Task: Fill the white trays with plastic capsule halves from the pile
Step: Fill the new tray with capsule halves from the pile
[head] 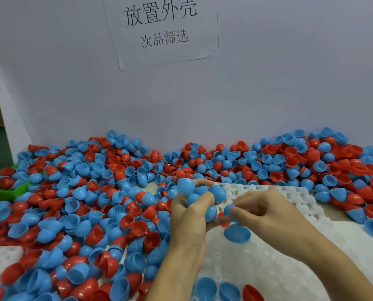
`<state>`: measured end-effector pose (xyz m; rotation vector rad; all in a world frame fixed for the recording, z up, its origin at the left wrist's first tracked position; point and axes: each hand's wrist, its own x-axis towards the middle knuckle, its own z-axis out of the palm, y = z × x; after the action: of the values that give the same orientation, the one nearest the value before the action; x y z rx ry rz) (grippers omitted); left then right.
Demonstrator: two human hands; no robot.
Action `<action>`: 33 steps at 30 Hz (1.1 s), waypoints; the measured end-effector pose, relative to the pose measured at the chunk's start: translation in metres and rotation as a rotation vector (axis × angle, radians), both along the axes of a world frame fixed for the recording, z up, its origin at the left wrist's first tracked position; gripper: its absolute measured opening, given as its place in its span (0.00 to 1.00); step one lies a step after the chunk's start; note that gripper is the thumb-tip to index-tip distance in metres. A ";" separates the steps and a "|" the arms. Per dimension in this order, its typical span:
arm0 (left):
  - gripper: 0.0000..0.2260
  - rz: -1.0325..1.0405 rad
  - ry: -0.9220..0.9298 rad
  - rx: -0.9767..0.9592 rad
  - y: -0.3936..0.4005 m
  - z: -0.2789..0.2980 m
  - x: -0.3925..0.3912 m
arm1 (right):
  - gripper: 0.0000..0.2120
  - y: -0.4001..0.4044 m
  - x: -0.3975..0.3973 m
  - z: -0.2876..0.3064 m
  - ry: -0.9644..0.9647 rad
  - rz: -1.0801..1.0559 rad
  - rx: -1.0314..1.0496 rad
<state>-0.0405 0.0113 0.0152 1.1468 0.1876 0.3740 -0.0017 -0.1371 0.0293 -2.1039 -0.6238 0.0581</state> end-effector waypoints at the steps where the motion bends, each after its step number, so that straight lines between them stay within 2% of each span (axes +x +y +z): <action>1: 0.15 -0.001 -0.001 -0.006 0.000 0.000 0.000 | 0.11 0.000 0.000 0.000 0.005 0.018 -0.016; 7: 0.17 0.010 -0.020 -0.069 0.005 0.000 0.001 | 0.11 -0.003 0.002 0.000 0.047 -0.009 0.080; 12: 0.17 0.008 -0.025 -0.122 0.008 -0.001 0.002 | 0.18 -0.004 0.006 -0.004 0.103 -0.051 0.292; 16: 0.15 0.025 -0.014 -0.145 0.008 -0.002 0.003 | 0.20 -0.003 0.005 -0.004 0.126 -0.030 0.350; 22: 0.11 0.025 0.018 -0.134 0.008 -0.003 0.004 | 0.19 0.006 0.004 -0.007 0.021 -0.084 0.199; 28: 0.09 -0.010 0.020 -0.131 0.006 -0.004 0.003 | 0.07 0.006 0.004 -0.011 -0.021 -0.062 -0.045; 33: 0.10 0.024 0.030 -0.176 0.009 -0.003 0.004 | 0.14 0.001 0.001 0.000 -0.055 -0.161 -0.108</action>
<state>-0.0363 0.0201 0.0124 0.9778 0.2555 0.3545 -0.0012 -0.1362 0.0298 -2.2599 -0.4913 -0.0579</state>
